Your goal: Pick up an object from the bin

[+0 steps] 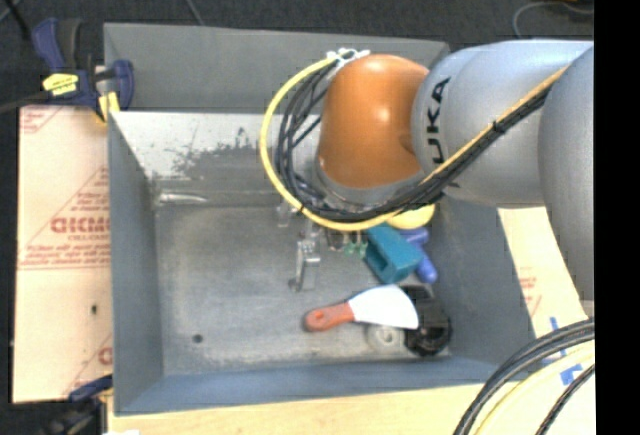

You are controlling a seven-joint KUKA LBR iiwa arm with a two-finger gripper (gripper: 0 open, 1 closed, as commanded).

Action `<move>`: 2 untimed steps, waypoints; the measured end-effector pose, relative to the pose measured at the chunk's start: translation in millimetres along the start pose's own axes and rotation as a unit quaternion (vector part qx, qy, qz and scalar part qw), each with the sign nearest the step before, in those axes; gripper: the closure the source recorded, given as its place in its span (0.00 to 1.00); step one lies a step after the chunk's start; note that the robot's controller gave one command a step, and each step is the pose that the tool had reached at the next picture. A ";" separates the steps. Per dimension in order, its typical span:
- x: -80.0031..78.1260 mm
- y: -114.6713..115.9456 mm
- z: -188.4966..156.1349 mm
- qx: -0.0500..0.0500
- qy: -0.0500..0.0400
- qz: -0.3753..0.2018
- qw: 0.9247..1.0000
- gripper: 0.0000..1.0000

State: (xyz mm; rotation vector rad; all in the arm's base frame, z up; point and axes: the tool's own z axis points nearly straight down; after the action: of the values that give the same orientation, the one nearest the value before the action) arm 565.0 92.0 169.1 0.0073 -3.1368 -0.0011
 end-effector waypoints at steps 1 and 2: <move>-1.6 -0.3 -4.5 0.000 -0.004 0.001 1.000 0.00; 25.5 -42.0 7.9 0.000 -0.003 -0.027 1.000 0.00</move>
Offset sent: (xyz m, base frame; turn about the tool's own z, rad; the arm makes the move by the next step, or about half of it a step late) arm -0.0422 -0.0709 -0.0162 -0.0781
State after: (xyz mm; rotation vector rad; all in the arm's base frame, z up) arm 539.7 49.9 161.3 0.0912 -3.1420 -0.0026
